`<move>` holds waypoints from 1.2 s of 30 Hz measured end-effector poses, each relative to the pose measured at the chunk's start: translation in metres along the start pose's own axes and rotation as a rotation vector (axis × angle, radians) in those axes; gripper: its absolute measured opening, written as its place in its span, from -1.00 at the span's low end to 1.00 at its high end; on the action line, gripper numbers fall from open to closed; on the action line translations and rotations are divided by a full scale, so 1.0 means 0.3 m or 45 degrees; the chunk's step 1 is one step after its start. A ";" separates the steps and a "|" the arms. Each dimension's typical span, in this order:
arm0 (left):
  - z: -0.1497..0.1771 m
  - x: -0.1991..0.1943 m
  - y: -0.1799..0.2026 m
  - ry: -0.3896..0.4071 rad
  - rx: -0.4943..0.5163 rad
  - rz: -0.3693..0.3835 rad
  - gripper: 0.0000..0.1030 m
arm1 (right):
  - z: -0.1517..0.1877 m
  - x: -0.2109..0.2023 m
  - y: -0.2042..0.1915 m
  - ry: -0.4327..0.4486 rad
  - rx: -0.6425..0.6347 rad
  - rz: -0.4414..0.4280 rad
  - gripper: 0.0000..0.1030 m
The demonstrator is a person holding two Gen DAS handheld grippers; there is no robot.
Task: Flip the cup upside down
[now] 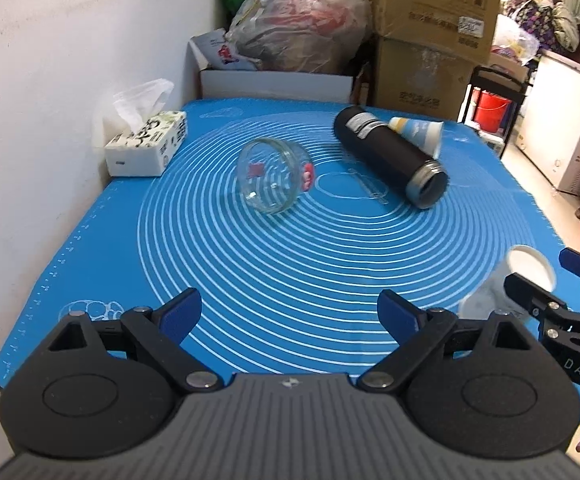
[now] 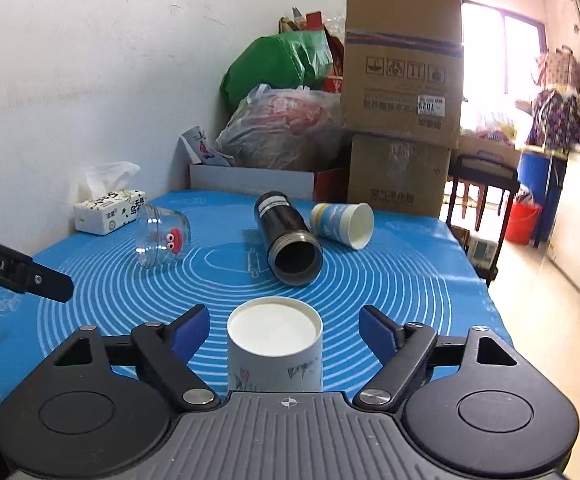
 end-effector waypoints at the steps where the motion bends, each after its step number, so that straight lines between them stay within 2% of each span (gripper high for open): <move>1: 0.003 -0.014 0.010 0.005 0.003 0.009 0.83 | -0.002 -0.016 0.003 -0.012 0.011 -0.003 0.69; 9: 0.040 -0.125 0.084 0.053 0.021 0.068 0.82 | -0.029 -0.185 0.012 -0.019 0.066 -0.003 0.69; 17: 0.112 -0.203 0.137 0.075 0.043 0.081 0.83 | 0.013 -0.337 0.003 -0.029 0.098 -0.008 0.69; 26: 0.169 -0.287 0.160 0.119 0.048 0.086 0.83 | 0.033 -0.442 0.010 0.010 0.130 0.000 0.69; 36: 0.200 -0.337 0.155 0.150 0.057 0.077 0.82 | 0.054 -0.494 -0.007 0.009 0.145 -0.013 0.69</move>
Point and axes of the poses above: each gripper's, at about its wrist camera, not at the fingertips, and x roughly the way its jaws point, y to its right, z to its underside, the point moved 9 cm from there along x, roughly the way its jaws point, and after that the axes turned 4 degrees about -x, right-handed, at the moved point
